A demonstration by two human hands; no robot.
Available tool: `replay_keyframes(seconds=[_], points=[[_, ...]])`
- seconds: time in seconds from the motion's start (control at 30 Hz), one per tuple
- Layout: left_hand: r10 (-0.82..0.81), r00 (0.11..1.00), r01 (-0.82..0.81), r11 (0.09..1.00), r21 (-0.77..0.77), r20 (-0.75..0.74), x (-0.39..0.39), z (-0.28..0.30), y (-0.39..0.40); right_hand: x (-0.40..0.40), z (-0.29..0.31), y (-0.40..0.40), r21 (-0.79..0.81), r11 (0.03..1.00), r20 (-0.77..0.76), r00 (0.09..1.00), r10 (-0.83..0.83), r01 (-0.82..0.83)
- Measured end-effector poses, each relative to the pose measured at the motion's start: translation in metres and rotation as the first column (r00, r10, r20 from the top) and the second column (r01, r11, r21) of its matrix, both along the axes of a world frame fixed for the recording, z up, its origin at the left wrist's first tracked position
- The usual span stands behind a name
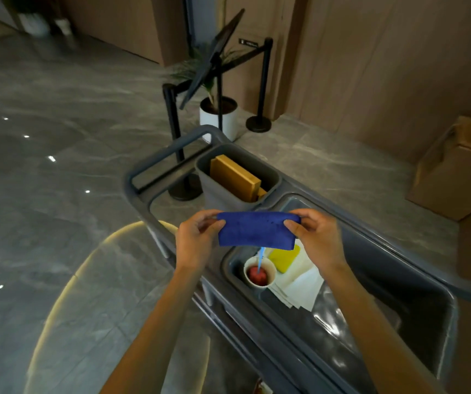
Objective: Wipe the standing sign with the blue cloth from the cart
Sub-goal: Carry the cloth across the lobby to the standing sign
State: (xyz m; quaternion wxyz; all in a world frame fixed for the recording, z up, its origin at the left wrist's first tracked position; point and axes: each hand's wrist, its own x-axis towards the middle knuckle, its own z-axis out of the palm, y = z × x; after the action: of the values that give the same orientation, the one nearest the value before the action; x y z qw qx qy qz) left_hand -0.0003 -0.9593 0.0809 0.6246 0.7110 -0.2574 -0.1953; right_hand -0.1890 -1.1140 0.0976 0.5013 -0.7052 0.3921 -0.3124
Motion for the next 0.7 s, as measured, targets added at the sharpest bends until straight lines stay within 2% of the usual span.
replay_keyframes(seconds=[0.4,0.7], points=[[0.240,0.969,-0.241,0.970,-0.025,-0.060,0.064,-0.009,0.147,0.102,0.001,0.112,-0.029,0.970,0.002,0.971,0.240,-0.239],[0.494,0.866,-0.495,0.869,0.007,-0.074,0.080,-0.010,0.259,0.177,-0.003,0.192,-0.021,0.875,-0.031,0.875,0.483,-0.483]])
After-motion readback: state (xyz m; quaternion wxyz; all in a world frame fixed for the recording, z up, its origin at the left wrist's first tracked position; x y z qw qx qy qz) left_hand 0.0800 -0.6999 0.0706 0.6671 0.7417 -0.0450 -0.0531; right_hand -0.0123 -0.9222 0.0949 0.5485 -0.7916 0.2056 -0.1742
